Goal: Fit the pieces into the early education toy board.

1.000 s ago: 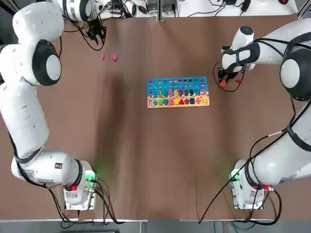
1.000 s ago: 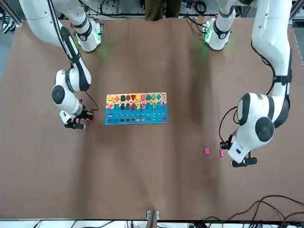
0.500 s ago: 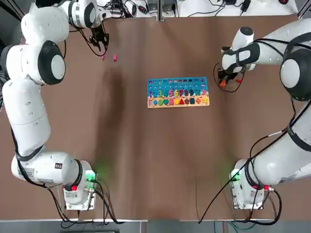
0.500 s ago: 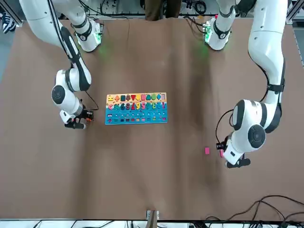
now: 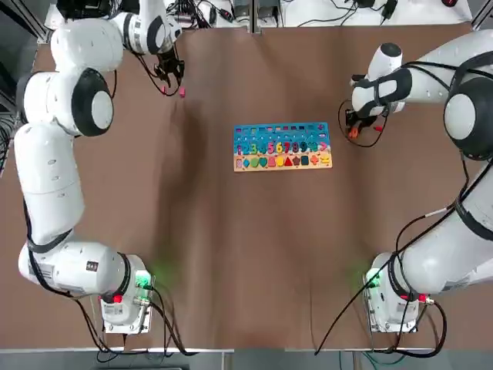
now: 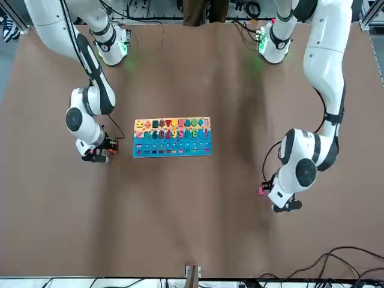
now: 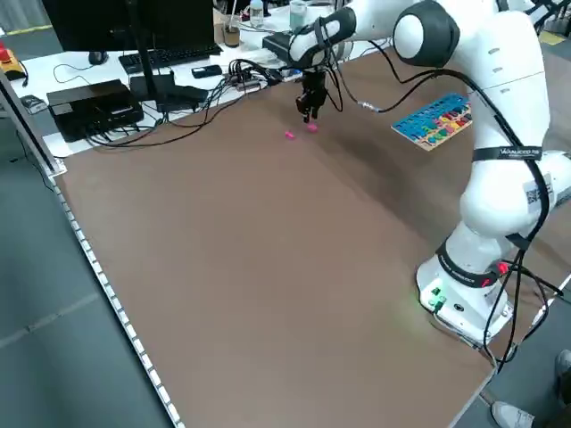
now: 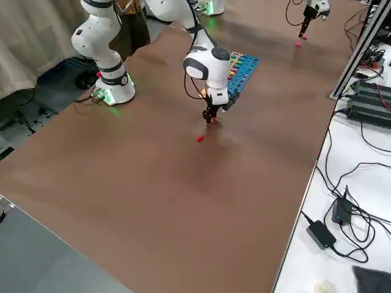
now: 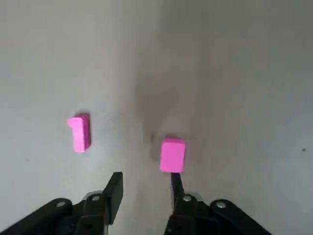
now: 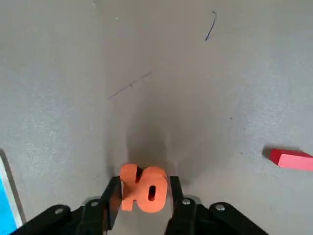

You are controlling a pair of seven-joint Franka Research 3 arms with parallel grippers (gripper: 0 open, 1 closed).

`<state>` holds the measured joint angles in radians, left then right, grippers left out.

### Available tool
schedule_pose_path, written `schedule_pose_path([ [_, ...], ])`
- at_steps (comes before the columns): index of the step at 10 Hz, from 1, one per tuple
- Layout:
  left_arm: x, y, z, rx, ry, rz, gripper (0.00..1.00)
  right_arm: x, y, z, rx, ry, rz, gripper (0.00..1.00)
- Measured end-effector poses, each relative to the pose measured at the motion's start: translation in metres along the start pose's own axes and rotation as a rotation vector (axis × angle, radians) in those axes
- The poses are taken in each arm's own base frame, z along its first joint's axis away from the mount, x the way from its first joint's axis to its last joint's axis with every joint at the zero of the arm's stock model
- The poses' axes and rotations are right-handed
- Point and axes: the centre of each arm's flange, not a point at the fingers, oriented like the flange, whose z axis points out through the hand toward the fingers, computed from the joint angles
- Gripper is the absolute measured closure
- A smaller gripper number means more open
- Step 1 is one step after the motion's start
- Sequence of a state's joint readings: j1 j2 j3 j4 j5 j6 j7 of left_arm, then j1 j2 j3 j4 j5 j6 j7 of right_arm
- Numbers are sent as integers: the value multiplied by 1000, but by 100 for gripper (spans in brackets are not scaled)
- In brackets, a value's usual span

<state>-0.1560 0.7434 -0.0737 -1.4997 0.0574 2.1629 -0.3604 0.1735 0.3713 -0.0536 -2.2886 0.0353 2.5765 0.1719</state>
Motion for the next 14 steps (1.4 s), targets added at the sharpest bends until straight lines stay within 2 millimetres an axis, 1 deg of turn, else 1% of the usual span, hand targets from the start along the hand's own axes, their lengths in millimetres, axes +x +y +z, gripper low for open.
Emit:
schedule_pose_path([
  [3, -1, 6, 12, -4, 7, -2, 52, -1, 0, 3, -2, -7, 0, 53],
  [5, -1, 7, 20, -4, 3, -3, 50, -1, 0, 3, -2, -7, 0, 57],
  [11, -6, 9, 42, -4, -2, -4, 50, -2, 0, 3, -5, -26, -1, 57],
  [12, -7, 9, 44, -5, -1, -4, 50, -3, -1, 3, -8, -51, -3, 57],
  [13, -6, 9, 44, -6, 1, -4, 53, -3, -3, 0, -11, -68, -7, 57],
  [14, -6, 9, 44, -6, 3, -4, 53, -1, -6, -4, -12, -77, -10, 57],
])
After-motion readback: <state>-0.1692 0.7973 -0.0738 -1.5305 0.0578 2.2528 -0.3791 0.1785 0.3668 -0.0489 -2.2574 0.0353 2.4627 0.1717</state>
